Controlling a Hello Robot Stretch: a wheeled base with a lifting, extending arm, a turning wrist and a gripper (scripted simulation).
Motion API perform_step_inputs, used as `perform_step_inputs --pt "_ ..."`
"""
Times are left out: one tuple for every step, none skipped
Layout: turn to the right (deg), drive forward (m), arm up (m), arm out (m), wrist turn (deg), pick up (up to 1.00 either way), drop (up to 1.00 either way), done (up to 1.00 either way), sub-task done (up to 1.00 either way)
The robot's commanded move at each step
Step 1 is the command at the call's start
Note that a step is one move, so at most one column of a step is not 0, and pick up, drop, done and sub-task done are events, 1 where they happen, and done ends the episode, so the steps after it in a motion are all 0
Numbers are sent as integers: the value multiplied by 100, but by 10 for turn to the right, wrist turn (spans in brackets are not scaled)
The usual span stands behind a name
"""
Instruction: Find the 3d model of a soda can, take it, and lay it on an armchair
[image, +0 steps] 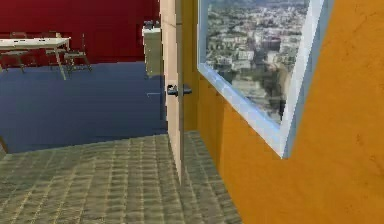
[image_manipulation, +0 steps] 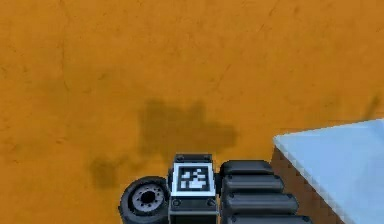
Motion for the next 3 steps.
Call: perform_step_inputs --pt "-450 0 0 0 0 0 0 0 0" --pt "-450 0 0 0 0 0 0 0 0" --pt "-150 0 0 0 0 0 0 0 0"
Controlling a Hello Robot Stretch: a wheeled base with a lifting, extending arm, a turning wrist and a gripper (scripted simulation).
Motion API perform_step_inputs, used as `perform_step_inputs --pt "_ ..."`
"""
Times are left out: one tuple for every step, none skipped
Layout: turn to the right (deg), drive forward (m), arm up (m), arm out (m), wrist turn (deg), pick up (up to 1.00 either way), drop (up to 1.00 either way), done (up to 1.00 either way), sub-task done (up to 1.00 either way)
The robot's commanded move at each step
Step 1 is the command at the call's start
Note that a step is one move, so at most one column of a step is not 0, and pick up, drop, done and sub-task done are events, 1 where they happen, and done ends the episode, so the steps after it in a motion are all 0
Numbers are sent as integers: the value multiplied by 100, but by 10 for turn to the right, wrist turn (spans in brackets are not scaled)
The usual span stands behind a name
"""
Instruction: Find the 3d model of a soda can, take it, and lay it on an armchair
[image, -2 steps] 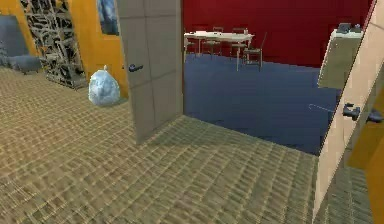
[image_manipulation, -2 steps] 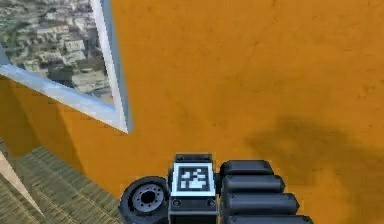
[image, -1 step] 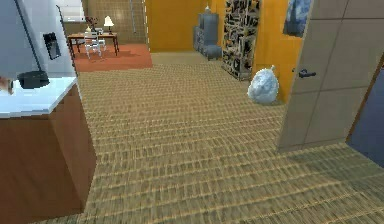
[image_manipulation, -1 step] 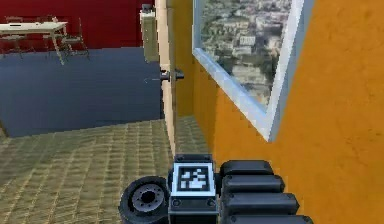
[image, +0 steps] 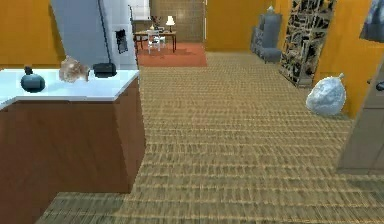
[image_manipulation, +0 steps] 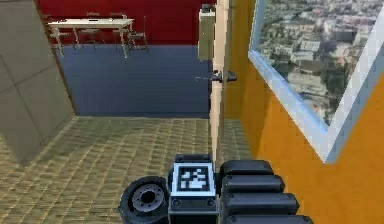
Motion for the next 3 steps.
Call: perform_step_inputs --pt "0 100 0 0 0 0 0 0 0" --pt "0 100 0 0 0 0 0 0 0" --pt "-180 0 0 0 0 0 0 0 0"
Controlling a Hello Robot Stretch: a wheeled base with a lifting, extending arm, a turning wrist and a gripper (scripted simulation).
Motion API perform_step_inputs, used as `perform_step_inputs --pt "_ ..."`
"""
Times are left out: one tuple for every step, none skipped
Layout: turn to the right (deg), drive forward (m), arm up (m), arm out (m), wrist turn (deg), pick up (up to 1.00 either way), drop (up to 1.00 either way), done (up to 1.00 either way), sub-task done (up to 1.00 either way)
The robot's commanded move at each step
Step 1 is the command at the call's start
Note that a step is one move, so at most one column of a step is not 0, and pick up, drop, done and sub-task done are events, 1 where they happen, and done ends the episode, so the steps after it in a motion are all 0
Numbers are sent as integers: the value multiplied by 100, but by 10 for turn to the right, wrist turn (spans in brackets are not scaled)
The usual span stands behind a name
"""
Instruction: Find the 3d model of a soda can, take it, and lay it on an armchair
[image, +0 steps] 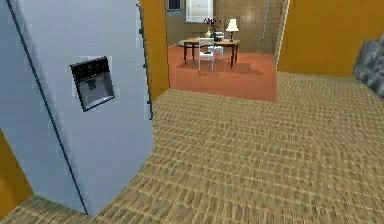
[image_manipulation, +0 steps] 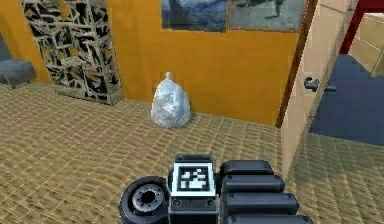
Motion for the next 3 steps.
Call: perform_step_inputs --pt "0 5 0 0 0 0 0 0 0" --pt "30 0 0 0 0 0 0 0 0" --pt "0 100 0 0 0 0 0 0 0"
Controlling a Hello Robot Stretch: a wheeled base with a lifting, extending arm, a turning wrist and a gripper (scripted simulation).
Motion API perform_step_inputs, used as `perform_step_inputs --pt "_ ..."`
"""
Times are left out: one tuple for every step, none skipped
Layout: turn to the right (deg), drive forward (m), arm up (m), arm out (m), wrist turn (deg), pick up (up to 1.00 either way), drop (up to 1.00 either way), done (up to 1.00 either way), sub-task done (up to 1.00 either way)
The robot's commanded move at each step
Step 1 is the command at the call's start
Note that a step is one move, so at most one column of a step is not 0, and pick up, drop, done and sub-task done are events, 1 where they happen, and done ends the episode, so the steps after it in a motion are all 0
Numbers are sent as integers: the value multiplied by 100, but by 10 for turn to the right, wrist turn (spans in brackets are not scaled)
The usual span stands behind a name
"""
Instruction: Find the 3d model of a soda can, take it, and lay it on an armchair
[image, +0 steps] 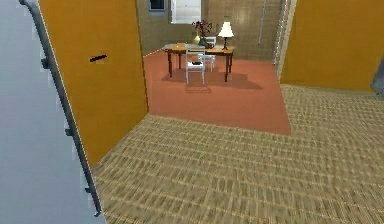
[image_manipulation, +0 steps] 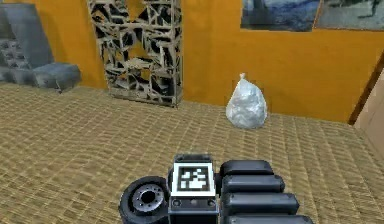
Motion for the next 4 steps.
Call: perform_step_inputs --pt "0 95 0 0 0 0 0 0 0" --pt "-30 0 0 0 0 0 0 0 0" --pt "0 100 0 0 0 0 0 0 0" --pt "60 0 0 0 0 0 0 0 0"
